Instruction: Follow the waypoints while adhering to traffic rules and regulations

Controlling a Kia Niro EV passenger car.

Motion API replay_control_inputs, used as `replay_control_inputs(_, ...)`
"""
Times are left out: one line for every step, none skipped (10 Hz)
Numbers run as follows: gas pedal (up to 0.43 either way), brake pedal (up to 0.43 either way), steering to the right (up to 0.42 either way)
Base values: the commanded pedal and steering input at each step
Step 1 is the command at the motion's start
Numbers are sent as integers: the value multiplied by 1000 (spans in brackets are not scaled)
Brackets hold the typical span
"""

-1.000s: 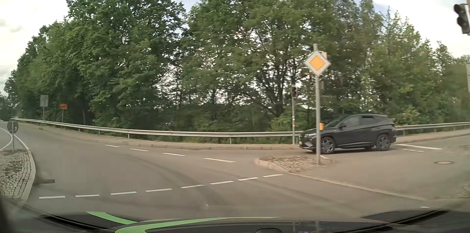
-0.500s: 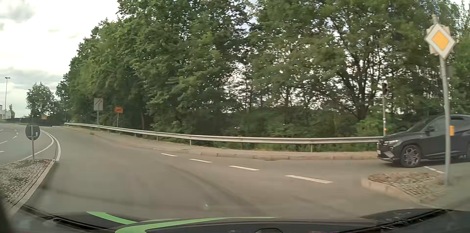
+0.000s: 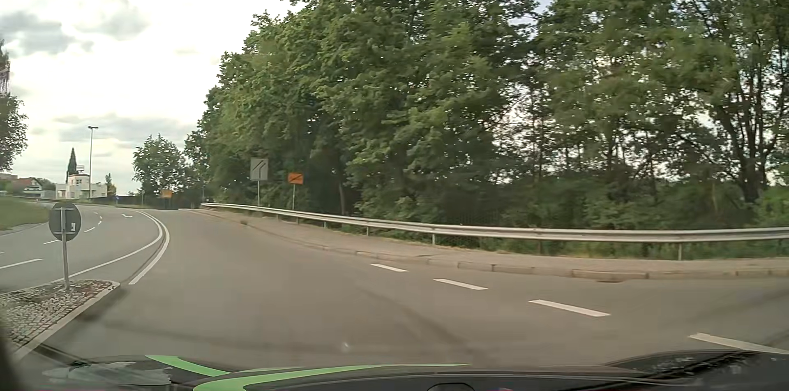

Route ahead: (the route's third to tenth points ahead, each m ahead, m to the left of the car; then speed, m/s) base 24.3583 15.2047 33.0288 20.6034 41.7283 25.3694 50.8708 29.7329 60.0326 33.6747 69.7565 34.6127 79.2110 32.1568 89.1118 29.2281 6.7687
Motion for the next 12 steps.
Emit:
replay_control_inputs(228,0,-265)
replay_control_inputs(228,0,-247)
replay_control_inputs(228,0,-226)
replay_control_inputs(228,0,-205)
replay_control_inputs(228,0,-190)
replay_control_inputs(228,0,-169)
replay_control_inputs(240,0,-149)
replay_control_inputs(240,0,-138)
replay_control_inputs(240,0,-126)
replay_control_inputs(240,0,-117)
replay_control_inputs(248,0,-108)
replay_control_inputs(260,0,-103)
